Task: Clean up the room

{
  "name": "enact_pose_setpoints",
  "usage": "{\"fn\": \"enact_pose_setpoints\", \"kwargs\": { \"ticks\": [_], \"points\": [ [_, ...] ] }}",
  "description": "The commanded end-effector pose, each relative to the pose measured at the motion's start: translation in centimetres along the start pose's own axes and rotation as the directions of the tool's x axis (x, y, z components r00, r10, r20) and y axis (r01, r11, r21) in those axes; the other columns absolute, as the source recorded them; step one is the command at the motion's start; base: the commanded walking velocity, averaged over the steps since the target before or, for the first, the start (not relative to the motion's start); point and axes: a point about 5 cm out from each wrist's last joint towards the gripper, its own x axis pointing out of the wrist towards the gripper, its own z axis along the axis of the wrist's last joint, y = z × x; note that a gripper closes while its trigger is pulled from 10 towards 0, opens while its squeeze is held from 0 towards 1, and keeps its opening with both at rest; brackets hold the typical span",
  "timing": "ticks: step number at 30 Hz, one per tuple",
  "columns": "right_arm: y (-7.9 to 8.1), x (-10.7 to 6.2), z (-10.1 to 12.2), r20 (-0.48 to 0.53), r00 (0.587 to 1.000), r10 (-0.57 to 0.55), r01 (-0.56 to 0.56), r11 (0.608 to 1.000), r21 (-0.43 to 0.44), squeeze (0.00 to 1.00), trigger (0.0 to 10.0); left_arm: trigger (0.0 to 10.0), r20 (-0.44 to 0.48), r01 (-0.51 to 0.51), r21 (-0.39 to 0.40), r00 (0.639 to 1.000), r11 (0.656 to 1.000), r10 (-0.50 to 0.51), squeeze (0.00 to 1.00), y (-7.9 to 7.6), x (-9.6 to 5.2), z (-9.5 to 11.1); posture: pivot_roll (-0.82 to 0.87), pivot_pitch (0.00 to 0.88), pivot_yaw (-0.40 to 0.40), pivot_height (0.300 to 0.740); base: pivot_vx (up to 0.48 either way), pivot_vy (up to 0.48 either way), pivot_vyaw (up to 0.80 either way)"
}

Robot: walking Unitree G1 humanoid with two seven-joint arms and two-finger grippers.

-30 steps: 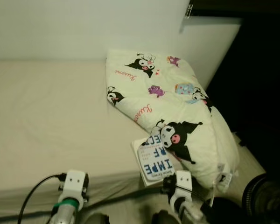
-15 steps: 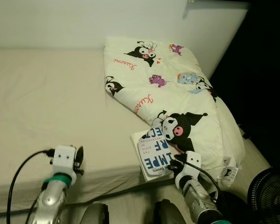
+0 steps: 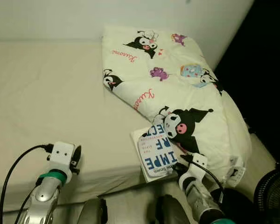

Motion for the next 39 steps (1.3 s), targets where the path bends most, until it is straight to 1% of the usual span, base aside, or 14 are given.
{"fn": "enact_pose_setpoints", "kwargs": {
  "ticks": [1, 11, 12, 16, 17, 18, 20, 21, 24, 25, 28, 30, 36, 39],
  "points": [
    [-1.0, -0.2, -0.4, -0.019, 0.999, -0.049, 0.049, 0.998, 0.032, 0.00, 10.0, 10.0, -0.043, 0.019, 0.000, 0.999, 1.000, -0.019, 0.00, -0.3, -0.4, -0.5, 0.14, 0.112, -0.003, 0.589, 0.000, 0.000, 0.00],
    [-2.0, -0.2, 0.2, 0.001, 0.996, -0.087, 0.086, 0.994, 0.066, 0.00, 10.0, 10.0, -0.044, 0.000, -0.030, 0.999, 1.000, -0.002, 0.00, 0.5, -0.4, 0.0, 0.15, 0.114, 0.008, 0.589, 0.000, 0.000, 0.00],
    [-2.2, -0.3, 0.2, 0.004, 0.996, -0.091, 0.090, 0.993, 0.072, 1.00, 10.0, 10.0, -0.044, 0.001, -0.030, 0.999, 1.000, -0.003, 0.00, 0.6, -0.5, 0.0, 0.15, 0.114, 0.010, 0.589, 0.000, 0.000, 0.00],
    [-2.9, -0.4, 0.4, 0.017, 0.994, -0.106, 0.104, 0.990, 0.097, 1.00, 10.0, 10.0, -0.033, 0.043, -0.043, 0.998, 0.998, -0.045, 0.00, 0.2, -0.7, 0.2, 0.15, 0.114, 0.010, 0.589, 0.000, 0.000, 0.00],
    [-3.5, -0.5, 0.6, 0.023, 0.992, -0.122, 0.119, 0.987, 0.104, 1.00, 10.0, 10.0, -0.010, 0.128, -0.031, 0.992, 0.991, -0.128, 0.00, -0.8, -1.1, 0.4, 0.14, 0.108, 0.009, 0.589, 0.000, 0.000, 0.00],
    [-3.5, -0.5, 0.6, 0.023, 0.992, -0.122, 0.119, 0.987, 0.104, 1.00, 10.0, 10.0, -0.010, 0.128, -0.031, 0.992, 0.991, -0.128, 0.00, -0.8, -1.1, 0.4, 0.14, 0.108, 0.009, 0.589, 0.000, 0.000, 0.00],
    [-4.3, -0.7, 0.7, 0.028, 0.989, -0.143, 0.139, 0.984, 0.110, 1.00, 10.0, 10.0, -0.006, 0.282, 0.019, 0.959, 0.959, -0.282, 0.00, -2.7, -2.4, 0.0, 0.13, 0.100, 0.010, 0.589, 0.000, 0.000, 0.00],
    [-4.3, -0.7, 0.7, 0.028, 0.989, -0.143, 0.139, 0.984, 0.110, 1.00, 10.0, 10.0, -0.006, 0.282, 0.019, 0.959, 0.959, -0.282, 0.00, -2.7, -2.4, 0.0, 0.13, 0.100, 0.010, 0.589, 0.000, 0.000, 0.00],
    [-4.7, -0.9, 0.7, 0.031, 0.988, -0.150, 0.145, 0.983, 0.113, 1.00, 10.0, 10.0, -0.045, 0.358, 0.045, 0.933, 0.933, -0.356, 0.00, -3.7, -3.8, -1.3, 0.13, 0.093, 0.011, 0.589, 0.000, 0.000, 0.00],
    [-4.7, -0.9, 0.7, 0.031, 0.988, -0.150, 0.145, 0.983, 0.113, 1.00, 10.0, 10.0, -0.045, 0.358, 0.045, 0.933, 0.933, -0.356, 0.00, -3.7, -3.8, -1.3, 0.13, 0.093, 0.011, 0.589, 0.000, 0.000, 0.00],
    [-4.6, -0.9, 0.7, 0.022, 0.996, -0.084, 0.080, 0.987, 0.143, 1.00, 10.0, 10.0, -0.117, 0.325, 0.039, 0.940, 0.945, -0.319, 0.00, -3.6, -6.2, -3.7, 0.12, 0.085, 0.005, 0.589, 0.000, 0.000, 0.00],
    [-4.6, -0.9, 0.7, 0.022, 0.996, -0.084, 0.080, 0.987, 0.143, 1.00, 10.0, 10.0, -0.117, 0.325, 0.039, 0.940, 0.945, -0.319, 0.00, -3.6, -6.2, -3.7, 0.12, 0.085, 0.005, 0.589, 0.000, 0.000, 0.00],
    [-4.2, -1.0, 0.2, -0.003, 0.999, 0.043, -0.042, 0.979, 0.197, 1.00, 10.0, 10.0, -0.164, 0.239, 0.067, 0.960, 0.969, -0.226, 0.00, -3.5, -9.1, -5.7, 0.12, 0.075, -0.018, 0.589, 0.000, 0.000, 0.00],
    [-4.2, -1.1, 0.0, -0.008, 0.999, 0.054, -0.051, 0.975, 0.216, 1.00, 10.0, 10.0, -0.185, 0.217, 0.073, 0.962, 0.973, -0.201, 0.00, -3.4, -9.7, -6.3, 0.12, 0.074, -0.019, 0.589, 0.000, 0.000, 0.00]
  ]
}}
